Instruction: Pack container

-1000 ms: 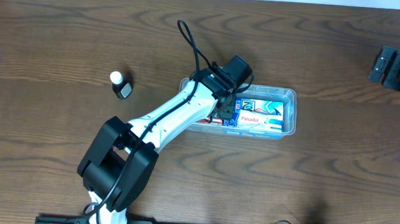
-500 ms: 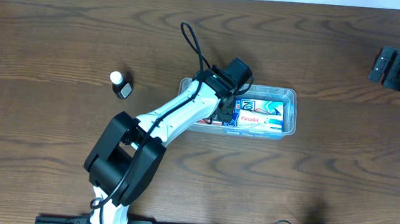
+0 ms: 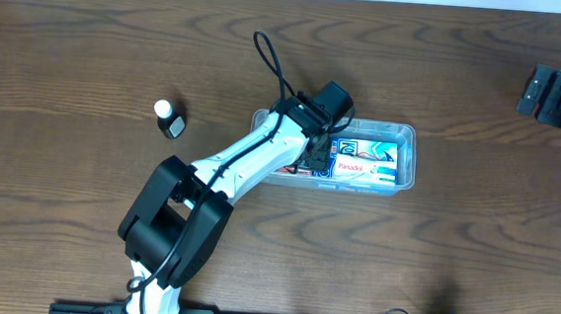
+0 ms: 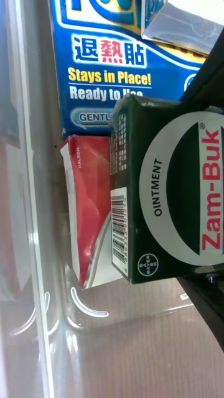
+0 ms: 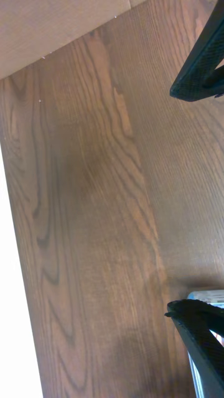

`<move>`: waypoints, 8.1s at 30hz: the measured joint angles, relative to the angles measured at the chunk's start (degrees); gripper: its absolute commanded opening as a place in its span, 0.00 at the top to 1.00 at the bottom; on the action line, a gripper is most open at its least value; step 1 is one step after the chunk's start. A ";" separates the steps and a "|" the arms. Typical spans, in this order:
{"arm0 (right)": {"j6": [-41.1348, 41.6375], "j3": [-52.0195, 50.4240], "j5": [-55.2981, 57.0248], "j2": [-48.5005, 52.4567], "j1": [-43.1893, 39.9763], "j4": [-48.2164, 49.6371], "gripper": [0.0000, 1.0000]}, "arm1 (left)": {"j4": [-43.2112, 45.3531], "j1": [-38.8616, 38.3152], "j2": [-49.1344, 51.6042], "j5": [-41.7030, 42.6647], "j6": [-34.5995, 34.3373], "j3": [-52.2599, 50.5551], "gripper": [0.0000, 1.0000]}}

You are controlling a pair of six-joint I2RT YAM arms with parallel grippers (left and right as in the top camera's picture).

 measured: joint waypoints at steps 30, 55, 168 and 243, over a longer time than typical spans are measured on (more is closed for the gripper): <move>0.00 0.00 0.00 0.00 0.00 0.02 0.01 | -16.37 1.16 -13.33 -0.02 2.91 7.13 0.17; 0.00 0.00 0.00 0.00 0.00 0.00 0.01 | -16.79 39.45 -10.93 1.38 30.53 8.24 0.07; 0.00 0.00 0.02 0.00 0.00 0.00 0.01 | -15.45 8.13 -10.36 0.39 4.24 6.95 0.80; 0.00 0.00 0.02 0.00 0.00 0.00 0.01 | -23.12 7.96 -33.35 2.03 1.55 10.84 0.02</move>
